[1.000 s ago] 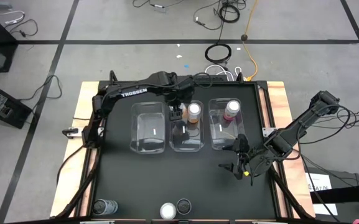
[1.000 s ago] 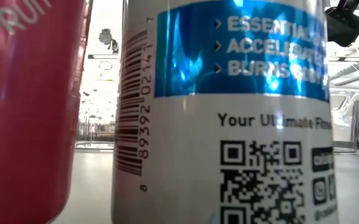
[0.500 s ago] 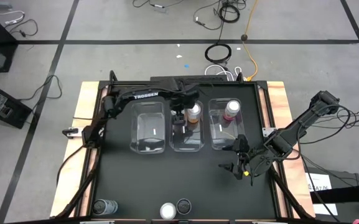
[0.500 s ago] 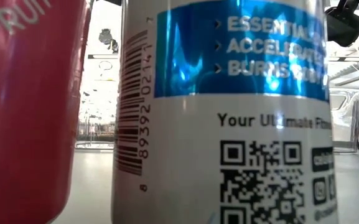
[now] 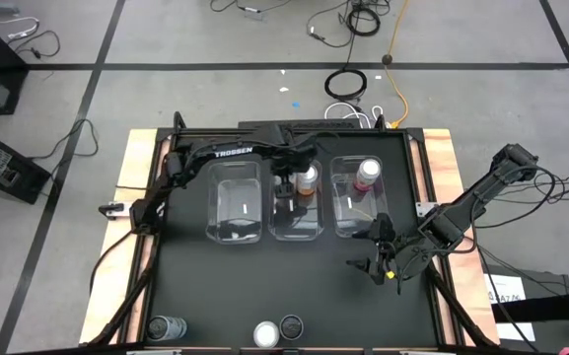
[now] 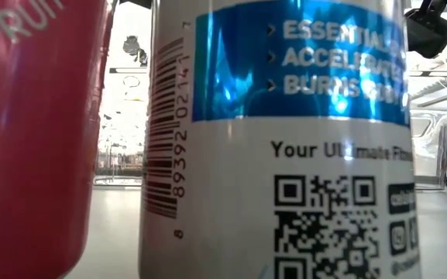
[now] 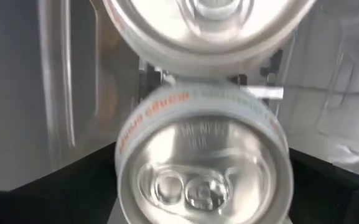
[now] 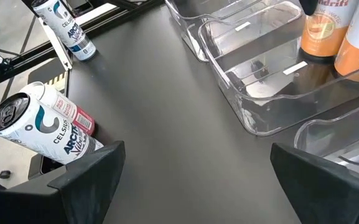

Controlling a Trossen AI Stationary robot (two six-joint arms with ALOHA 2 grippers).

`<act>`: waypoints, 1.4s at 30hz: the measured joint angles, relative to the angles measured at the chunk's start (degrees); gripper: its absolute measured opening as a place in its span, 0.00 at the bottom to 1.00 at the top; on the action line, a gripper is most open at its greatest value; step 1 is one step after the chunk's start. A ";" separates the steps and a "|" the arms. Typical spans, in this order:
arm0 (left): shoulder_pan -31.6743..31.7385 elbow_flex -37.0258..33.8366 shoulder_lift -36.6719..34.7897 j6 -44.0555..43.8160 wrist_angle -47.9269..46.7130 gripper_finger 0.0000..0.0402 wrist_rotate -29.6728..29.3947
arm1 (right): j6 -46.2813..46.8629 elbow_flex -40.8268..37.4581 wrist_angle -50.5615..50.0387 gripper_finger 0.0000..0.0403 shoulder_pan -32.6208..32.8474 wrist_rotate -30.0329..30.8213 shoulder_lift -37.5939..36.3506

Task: Sort soda cans
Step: Put the orange soda can into the middle transparent bin

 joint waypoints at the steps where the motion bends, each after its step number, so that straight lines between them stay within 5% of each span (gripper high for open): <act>1: -0.02 0.00 0.00 -0.02 0.66 0.95 0.00 | 0.00 0.00 0.00 0.98 0.01 0.01 0.00; 42: -0.17 0.00 -0.02 -3.04 -0.54 0.96 -1.94 | 0.19 0.00 0.00 0.98 0.02 -0.24 0.00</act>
